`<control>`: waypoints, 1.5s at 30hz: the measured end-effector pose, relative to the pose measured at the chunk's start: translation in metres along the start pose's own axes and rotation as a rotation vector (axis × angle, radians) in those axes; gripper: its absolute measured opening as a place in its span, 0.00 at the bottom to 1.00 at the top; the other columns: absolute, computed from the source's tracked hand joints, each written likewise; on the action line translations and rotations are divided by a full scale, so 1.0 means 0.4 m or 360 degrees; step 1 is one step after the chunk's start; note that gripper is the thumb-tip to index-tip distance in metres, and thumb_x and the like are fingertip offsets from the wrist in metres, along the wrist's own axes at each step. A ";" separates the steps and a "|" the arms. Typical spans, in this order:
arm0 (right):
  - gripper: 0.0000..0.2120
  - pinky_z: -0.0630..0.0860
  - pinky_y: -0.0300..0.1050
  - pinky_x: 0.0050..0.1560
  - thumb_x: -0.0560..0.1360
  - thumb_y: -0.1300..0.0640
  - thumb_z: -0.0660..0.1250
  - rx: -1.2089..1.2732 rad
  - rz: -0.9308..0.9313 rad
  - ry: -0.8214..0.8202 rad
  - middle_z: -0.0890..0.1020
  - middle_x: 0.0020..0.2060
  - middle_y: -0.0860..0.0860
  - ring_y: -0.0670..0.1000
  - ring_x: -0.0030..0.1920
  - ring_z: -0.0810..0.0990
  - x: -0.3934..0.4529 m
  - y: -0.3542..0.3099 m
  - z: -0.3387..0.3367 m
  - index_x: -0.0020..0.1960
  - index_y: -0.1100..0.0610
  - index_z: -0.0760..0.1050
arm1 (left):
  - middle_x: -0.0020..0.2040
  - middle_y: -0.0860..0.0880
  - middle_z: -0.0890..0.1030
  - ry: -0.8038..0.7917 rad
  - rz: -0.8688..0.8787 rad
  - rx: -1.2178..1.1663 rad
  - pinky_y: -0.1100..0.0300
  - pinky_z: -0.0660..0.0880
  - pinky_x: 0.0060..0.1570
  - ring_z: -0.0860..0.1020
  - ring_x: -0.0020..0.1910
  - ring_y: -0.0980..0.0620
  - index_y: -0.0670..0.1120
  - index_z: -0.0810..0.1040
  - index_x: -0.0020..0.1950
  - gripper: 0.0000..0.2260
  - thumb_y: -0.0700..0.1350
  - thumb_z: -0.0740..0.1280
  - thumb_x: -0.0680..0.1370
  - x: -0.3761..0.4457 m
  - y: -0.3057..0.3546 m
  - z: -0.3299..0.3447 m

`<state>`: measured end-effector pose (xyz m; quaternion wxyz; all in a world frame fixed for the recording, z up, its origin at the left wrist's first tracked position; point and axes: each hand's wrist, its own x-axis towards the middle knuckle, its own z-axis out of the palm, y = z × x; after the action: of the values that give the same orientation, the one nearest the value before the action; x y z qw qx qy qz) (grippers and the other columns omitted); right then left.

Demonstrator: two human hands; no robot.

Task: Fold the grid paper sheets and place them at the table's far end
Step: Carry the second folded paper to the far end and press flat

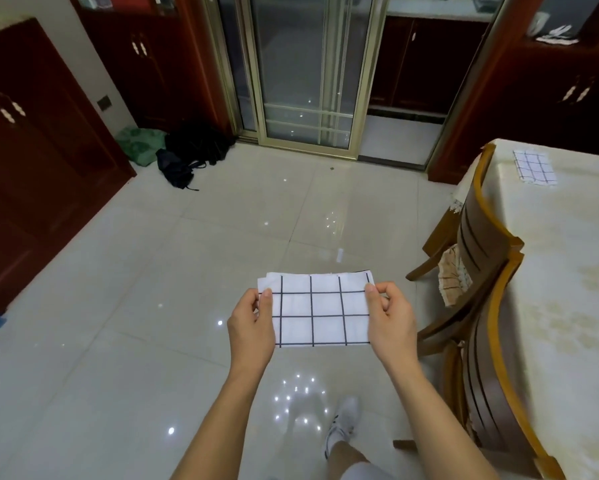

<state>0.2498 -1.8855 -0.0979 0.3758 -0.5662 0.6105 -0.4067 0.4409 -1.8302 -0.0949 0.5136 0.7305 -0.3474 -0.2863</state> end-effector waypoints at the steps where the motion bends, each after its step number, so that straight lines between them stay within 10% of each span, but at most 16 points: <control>1: 0.12 0.70 0.49 0.33 0.82 0.49 0.61 0.0005 0.0004 0.0013 0.71 0.27 0.49 0.49 0.29 0.69 0.042 -0.001 -0.006 0.43 0.53 0.74 | 0.31 0.53 0.65 -0.0005 -0.0004 -0.0003 0.63 0.60 0.28 0.61 0.30 0.55 0.45 0.64 0.36 0.17 0.49 0.61 0.83 0.027 0.016 0.028; 25: 0.09 0.77 0.49 0.34 0.81 0.50 0.62 -0.0031 0.0132 0.0170 0.81 0.33 0.55 0.54 0.36 0.80 0.798 0.047 -0.105 0.45 0.52 0.74 | 0.29 0.53 0.67 -0.0171 0.0043 0.0015 0.64 0.61 0.28 0.63 0.29 0.57 0.46 0.65 0.34 0.17 0.48 0.62 0.82 0.576 0.235 0.596; 31: 0.10 0.69 0.30 0.30 0.82 0.53 0.62 -0.0109 0.0131 0.0289 0.75 0.27 0.46 0.42 0.31 0.76 1.019 0.028 -0.064 0.44 0.56 0.75 | 0.27 0.58 0.68 -0.0259 0.0023 -0.0046 0.66 0.62 0.28 0.64 0.28 0.58 0.47 0.66 0.34 0.17 0.47 0.62 0.82 0.794 0.267 0.720; 45: 0.12 0.69 0.39 0.34 0.81 0.52 0.61 -0.0224 0.0240 0.0594 0.74 0.24 0.50 0.48 0.32 0.75 1.481 -0.039 0.040 0.42 0.55 0.74 | 0.27 0.56 0.69 -0.0514 0.0194 0.0008 0.69 0.63 0.27 0.67 0.26 0.59 0.46 0.68 0.35 0.16 0.46 0.62 0.82 1.300 0.413 0.955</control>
<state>0.2252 -2.4777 -0.0885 0.2451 -0.4586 0.7371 -0.4316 0.4185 -2.4958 -0.0878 0.4657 0.6538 -0.4698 -0.3673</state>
